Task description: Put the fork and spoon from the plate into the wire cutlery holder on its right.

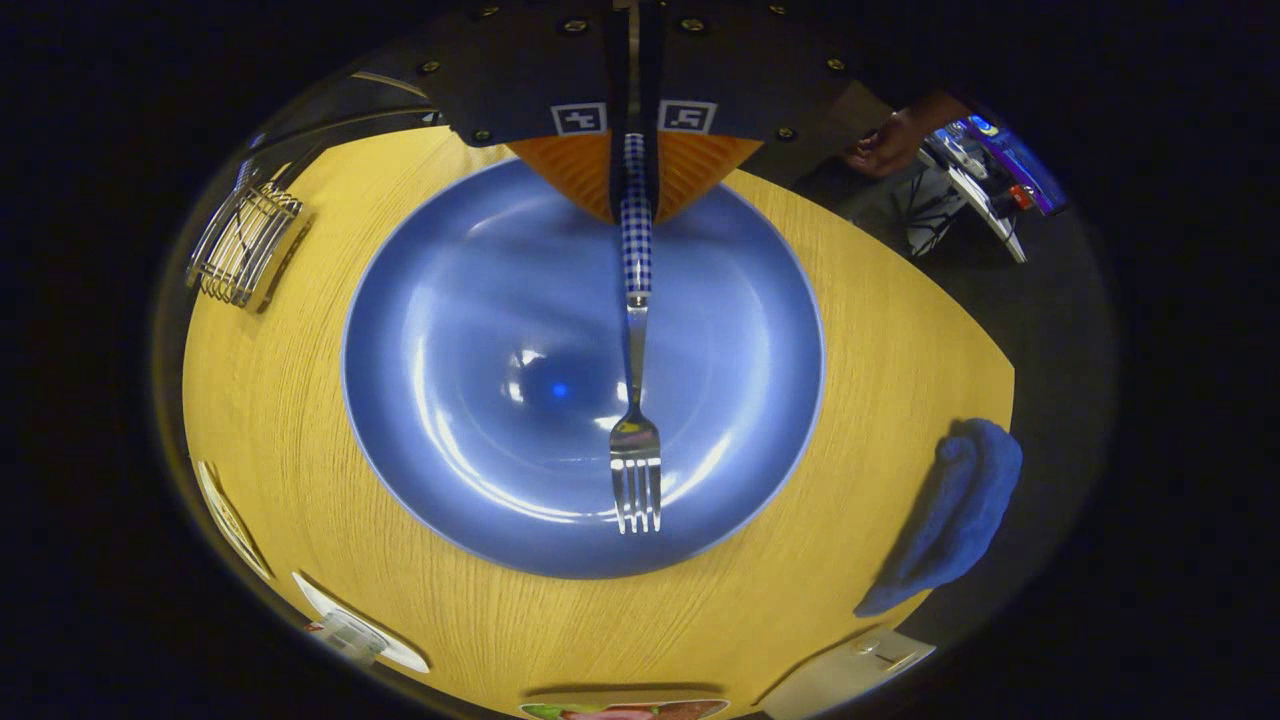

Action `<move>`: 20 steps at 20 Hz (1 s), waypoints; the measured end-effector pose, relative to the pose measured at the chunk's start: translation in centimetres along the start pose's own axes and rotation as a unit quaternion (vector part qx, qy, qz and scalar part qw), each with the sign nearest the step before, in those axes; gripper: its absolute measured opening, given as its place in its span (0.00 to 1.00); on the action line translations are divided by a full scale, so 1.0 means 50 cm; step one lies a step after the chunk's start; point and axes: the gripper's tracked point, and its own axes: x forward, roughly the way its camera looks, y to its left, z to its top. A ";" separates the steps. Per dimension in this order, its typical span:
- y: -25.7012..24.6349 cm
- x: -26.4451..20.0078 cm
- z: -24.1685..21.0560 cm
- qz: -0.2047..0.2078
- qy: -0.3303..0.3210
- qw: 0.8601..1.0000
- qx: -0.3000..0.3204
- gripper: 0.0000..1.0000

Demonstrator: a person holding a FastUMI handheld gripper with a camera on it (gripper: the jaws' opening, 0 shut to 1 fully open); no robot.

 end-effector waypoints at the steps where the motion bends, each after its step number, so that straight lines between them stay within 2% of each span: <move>1: -0.001 -0.003 0.000 0.003 0.003 1.000 -0.004 0.05; 6: -0.083 -0.086 -0.045 -0.028 0.021 0.998 -0.057 0.04; 14: -0.200 -0.218 -0.147 -0.041 0.031 0.997 -0.059 0.04; 20: -0.306 -0.330 -0.290 -0.056 0.047 0.997 -0.034 0.04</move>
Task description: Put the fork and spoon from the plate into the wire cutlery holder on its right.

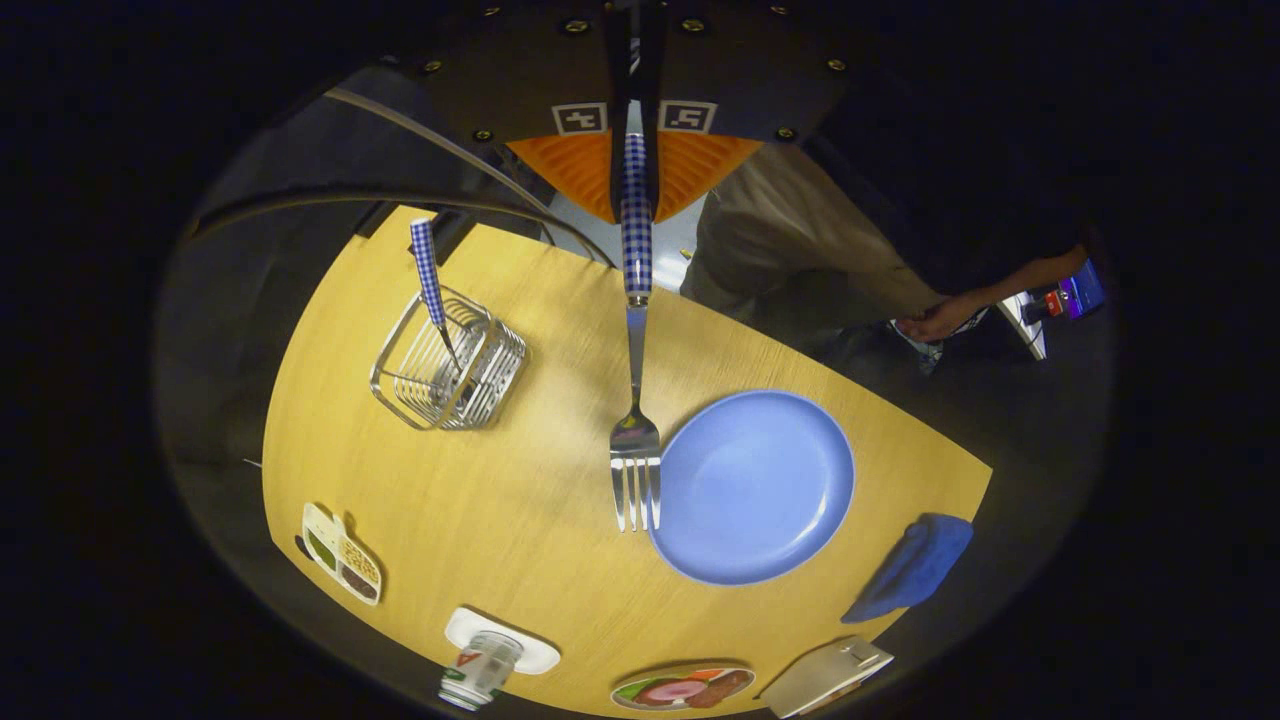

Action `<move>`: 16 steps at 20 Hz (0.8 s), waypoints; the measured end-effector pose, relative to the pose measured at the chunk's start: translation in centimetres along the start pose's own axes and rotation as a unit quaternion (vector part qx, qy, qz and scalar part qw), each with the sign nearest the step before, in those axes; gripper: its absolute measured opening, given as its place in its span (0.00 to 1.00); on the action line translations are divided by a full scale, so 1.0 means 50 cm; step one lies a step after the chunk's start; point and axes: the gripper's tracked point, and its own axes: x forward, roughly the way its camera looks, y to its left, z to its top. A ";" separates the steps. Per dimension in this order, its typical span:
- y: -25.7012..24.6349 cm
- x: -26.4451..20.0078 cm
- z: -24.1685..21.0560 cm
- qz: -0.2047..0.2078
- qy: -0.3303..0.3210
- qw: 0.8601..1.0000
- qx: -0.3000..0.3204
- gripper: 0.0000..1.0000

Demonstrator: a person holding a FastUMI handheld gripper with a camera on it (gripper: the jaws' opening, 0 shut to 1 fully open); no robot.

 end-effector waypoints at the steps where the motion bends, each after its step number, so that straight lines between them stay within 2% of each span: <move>1: -0.014 -0.009 -0.026 -0.001 0.007 1.000 0.006 0.04; 5: -0.088 -0.025 -0.107 -0.019 0.051 0.998 0.022 0.05; 7: -0.116 -0.028 -0.124 -0.015 0.072 0.997 0.030 0.04; 10: -0.158 -0.031 -0.118 -0.019 0.110 0.993 0.027 0.04; 16: -0.190 -0.029 -0.060 -0.002 0.198 0.980 0.011 0.04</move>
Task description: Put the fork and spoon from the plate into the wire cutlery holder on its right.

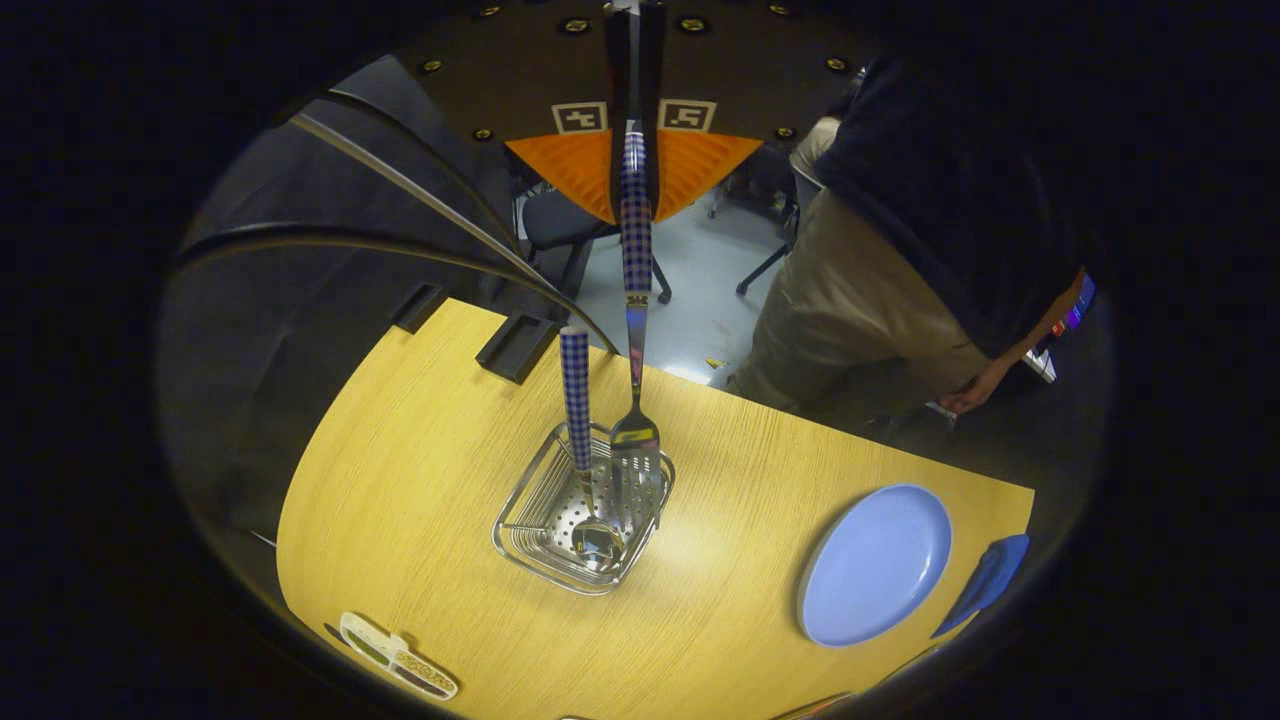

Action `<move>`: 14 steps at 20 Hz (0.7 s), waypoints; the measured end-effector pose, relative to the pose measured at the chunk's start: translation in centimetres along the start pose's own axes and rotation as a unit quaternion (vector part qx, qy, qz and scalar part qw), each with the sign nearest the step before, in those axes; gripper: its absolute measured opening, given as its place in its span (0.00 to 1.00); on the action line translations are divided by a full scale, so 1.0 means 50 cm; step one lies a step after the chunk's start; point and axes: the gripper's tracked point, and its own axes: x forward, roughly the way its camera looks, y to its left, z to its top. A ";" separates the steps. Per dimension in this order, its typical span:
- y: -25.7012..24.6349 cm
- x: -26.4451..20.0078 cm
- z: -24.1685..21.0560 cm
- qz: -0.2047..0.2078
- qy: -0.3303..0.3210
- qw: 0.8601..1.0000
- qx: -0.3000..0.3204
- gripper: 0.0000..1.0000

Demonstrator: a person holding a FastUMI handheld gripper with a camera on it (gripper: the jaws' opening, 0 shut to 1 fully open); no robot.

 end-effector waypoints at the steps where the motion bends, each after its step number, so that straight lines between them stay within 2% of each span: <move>1: 0.000 -0.001 0.013 -0.001 0.012 1.000 0.000 0.04; 5: -0.020 -0.011 0.056 -0.015 0.058 0.998 -0.001 0.04; 10: -0.009 -0.022 0.078 0.006 0.081 0.997 0.007 0.04; 14: 0.002 -0.012 0.040 0.028 0.076 0.997 0.007 0.04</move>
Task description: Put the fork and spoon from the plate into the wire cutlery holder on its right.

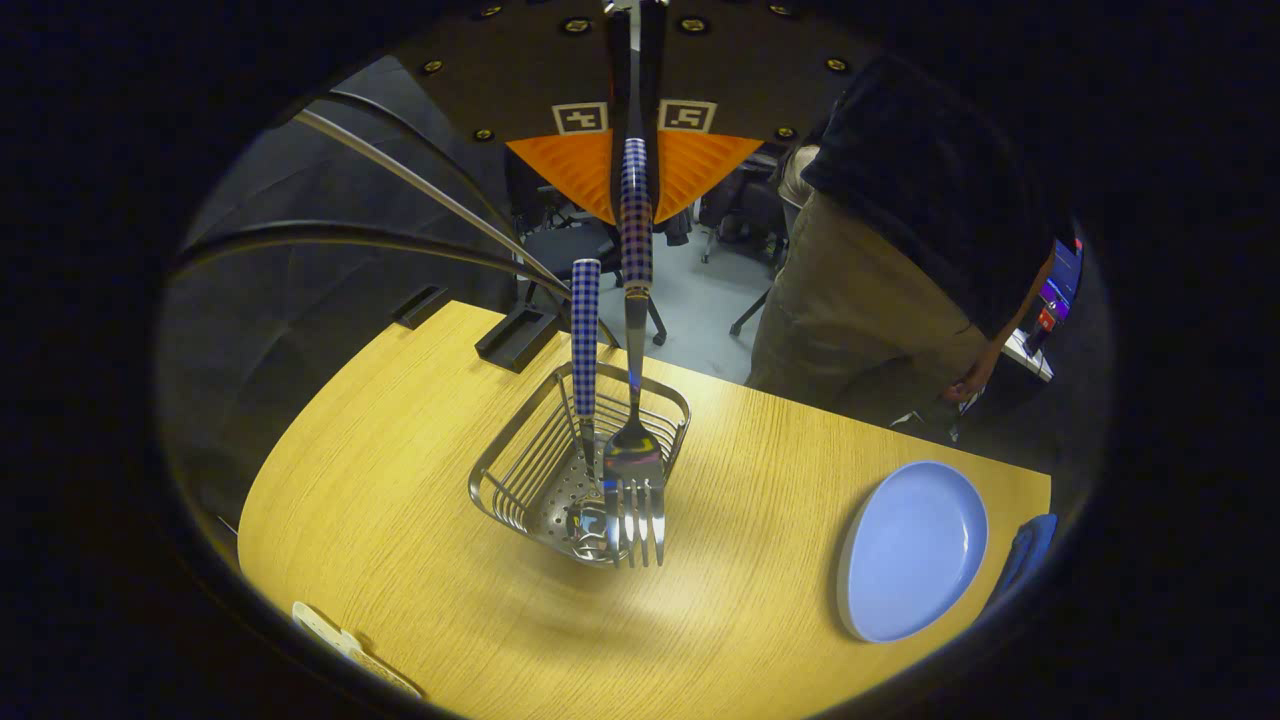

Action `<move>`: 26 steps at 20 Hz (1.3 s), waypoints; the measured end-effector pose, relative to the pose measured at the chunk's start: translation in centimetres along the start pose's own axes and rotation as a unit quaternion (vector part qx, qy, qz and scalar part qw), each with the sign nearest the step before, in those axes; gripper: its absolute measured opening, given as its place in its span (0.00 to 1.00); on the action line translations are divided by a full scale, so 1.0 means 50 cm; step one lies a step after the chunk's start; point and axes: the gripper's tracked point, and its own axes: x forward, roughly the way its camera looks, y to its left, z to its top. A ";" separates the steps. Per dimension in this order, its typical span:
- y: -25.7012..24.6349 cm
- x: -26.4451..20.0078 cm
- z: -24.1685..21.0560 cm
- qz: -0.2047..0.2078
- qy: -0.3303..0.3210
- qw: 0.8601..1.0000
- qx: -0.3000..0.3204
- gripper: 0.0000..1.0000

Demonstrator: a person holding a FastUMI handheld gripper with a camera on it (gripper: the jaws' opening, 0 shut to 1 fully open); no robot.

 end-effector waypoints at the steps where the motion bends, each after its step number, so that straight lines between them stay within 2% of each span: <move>1: -0.007 -0.004 -0.014 -0.002 0.007 1.000 0.004 0.04; 4: -0.040 -0.001 -0.035 -0.022 0.040 0.999 0.013 0.04; 9: -0.037 -0.009 0.004 -0.028 0.105 0.994 0.004 0.04; 15: -0.033 -0.001 0.091 -0.025 0.106 0.994 0.019 0.04; 18: -0.038 -0.004 0.104 -0.024 0.095 0.995 0.027 0.07; 20: -0.049 -0.003 0.114 -0.023 0.077 0.996 0.027 0.12; 21: -0.049 -0.006 0.117 -0.017 0.069 0.997 0.032 0.24; 22: -0.044 -0.005 0.121 -0.007 0.062 0.998 0.032 0.27; 23: -0.042 -0.005 0.112 -0.002 0.057 0.998 0.033 0.37; 26: -0.043 -0.009 0.103 0.015 0.042 0.998 0.039 0.39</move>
